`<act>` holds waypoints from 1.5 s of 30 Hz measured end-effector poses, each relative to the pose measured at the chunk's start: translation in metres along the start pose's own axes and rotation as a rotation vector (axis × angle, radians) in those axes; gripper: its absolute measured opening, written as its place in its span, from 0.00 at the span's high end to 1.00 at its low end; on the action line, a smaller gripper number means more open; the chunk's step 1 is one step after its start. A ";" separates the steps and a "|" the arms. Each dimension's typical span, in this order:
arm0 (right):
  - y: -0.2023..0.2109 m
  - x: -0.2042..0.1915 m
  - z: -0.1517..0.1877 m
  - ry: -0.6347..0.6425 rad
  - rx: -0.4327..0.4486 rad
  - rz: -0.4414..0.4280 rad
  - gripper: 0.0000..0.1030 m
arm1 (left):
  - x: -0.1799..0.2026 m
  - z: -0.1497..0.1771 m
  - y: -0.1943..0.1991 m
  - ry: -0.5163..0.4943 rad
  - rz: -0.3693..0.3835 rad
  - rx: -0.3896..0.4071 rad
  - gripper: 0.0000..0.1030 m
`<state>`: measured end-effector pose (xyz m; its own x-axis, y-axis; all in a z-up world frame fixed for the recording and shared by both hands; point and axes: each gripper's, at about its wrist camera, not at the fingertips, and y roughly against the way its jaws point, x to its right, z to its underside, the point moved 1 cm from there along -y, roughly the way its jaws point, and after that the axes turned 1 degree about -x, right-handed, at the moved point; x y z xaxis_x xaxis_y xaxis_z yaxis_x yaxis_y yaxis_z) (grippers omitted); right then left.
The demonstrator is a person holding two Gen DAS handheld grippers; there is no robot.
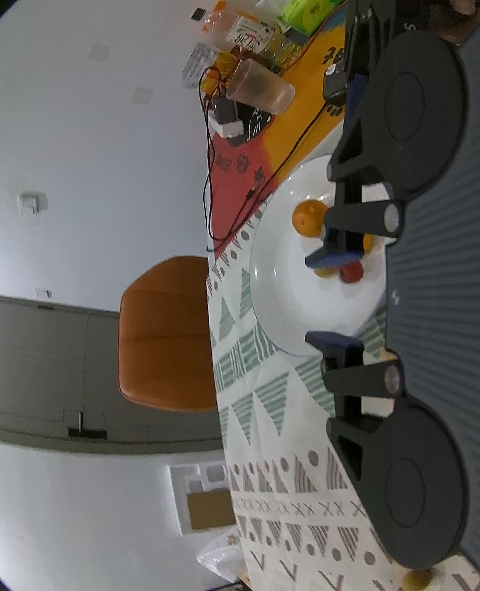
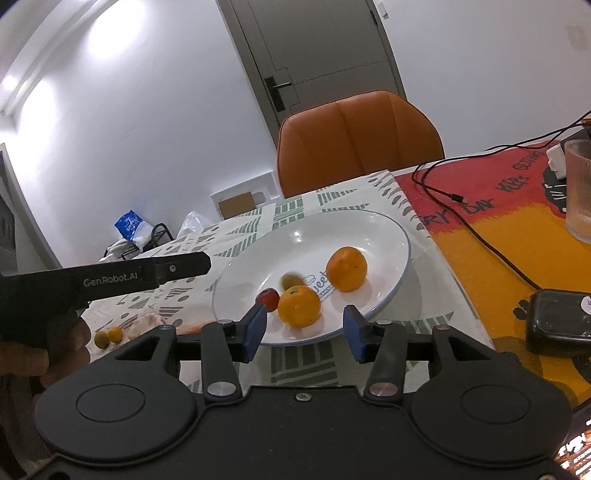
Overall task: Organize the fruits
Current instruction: 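Withdraw both open tools from the bowl back toward the fruit pile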
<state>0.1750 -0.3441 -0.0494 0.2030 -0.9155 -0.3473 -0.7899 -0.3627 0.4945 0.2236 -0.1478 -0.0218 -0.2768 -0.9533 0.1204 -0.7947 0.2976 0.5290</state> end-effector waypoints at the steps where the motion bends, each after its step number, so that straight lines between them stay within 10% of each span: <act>1: -0.001 0.000 0.001 0.000 -0.001 -0.002 0.54 | -0.003 0.001 0.001 0.005 -0.006 0.000 0.60; 9: -0.004 -0.010 0.001 0.010 -0.007 0.002 0.40 | -0.027 0.008 0.019 0.068 -0.069 0.041 0.13; 20: -0.001 -0.031 0.003 0.007 0.048 -0.001 0.00 | -0.051 0.021 0.044 0.094 -0.127 0.035 0.05; 45: -0.031 -0.083 0.016 0.078 -0.020 -0.097 0.00 | -0.117 0.060 0.087 0.243 -0.273 0.013 0.02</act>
<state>0.1737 -0.2544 -0.0489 0.3233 -0.8864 -0.3314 -0.7528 -0.4531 0.4775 0.1545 -0.0073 -0.0397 0.0813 -0.9815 0.1731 -0.8289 0.0298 0.5585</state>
